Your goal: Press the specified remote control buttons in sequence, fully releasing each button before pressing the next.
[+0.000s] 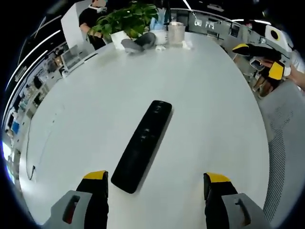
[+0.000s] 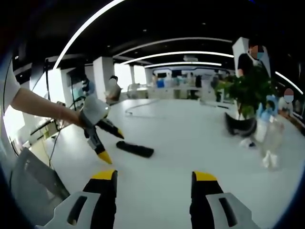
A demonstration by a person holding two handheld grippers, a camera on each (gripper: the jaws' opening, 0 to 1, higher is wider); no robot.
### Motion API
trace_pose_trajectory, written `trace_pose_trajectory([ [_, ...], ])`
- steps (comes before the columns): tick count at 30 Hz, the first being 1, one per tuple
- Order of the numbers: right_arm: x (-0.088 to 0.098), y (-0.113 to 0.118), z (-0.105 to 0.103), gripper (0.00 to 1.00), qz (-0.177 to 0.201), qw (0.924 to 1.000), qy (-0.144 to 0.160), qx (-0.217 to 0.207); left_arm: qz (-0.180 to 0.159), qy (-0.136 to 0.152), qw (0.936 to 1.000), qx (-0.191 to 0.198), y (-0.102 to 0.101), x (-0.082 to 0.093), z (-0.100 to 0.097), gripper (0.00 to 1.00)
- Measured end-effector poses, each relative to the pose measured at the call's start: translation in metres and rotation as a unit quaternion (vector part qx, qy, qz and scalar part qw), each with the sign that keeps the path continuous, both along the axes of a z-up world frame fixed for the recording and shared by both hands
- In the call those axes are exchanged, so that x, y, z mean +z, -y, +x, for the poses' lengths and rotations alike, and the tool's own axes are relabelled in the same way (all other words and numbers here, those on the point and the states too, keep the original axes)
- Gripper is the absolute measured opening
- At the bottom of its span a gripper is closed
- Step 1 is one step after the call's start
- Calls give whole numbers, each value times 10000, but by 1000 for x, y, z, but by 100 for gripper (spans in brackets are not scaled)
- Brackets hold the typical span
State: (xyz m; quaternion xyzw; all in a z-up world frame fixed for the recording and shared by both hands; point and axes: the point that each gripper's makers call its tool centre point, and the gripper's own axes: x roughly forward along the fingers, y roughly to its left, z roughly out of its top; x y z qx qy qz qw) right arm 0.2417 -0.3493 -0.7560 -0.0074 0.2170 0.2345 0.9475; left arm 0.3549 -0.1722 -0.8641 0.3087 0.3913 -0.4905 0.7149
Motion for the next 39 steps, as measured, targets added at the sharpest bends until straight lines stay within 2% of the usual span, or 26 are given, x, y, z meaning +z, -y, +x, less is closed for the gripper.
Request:
trace_pose_trajectory([
  [7,0,-1,0,61,33,10000,-16,21,55,-82,9999,-105,5,-1,6,82],
  [14,-1,-1,0,60,48,10000,-42,16,104,-262,9994,-186,10,-2,7,73],
  [21,-2,-2,-1,60,19,10000,-63,56,204,-244,9988,-373,13,0,5,63],
  [22,-3,-2,-1,60,17,10000,-66,58,229,-170,9987,-427,13,1,6,55],
  [24,-4,-2,-1,59,4,9999,-82,63,442,331,9957,-743,9,5,15,36],
  [25,-4,-2,-2,59,-13,9999,-91,63,671,542,9913,-993,5,4,17,24],
  [26,-4,-1,-2,59,-22,9999,-96,62,685,460,9895,-1189,6,1,11,25],
  [27,-4,-1,-2,59,-26,9999,-101,64,545,474,9910,-1130,10,3,11,25],
  [30,-5,-2,-2,59,-39,9999,-118,82,541,319,9937,-926,9,3,12,25],
  [36,-6,-2,-2,57,-75,9998,-138,96,466,185,9951,-853,8,2,12,24],
  [39,-6,-2,-3,57,-65,9998,-147,85,293,-53,9970,-714,9,2,9,24],
])
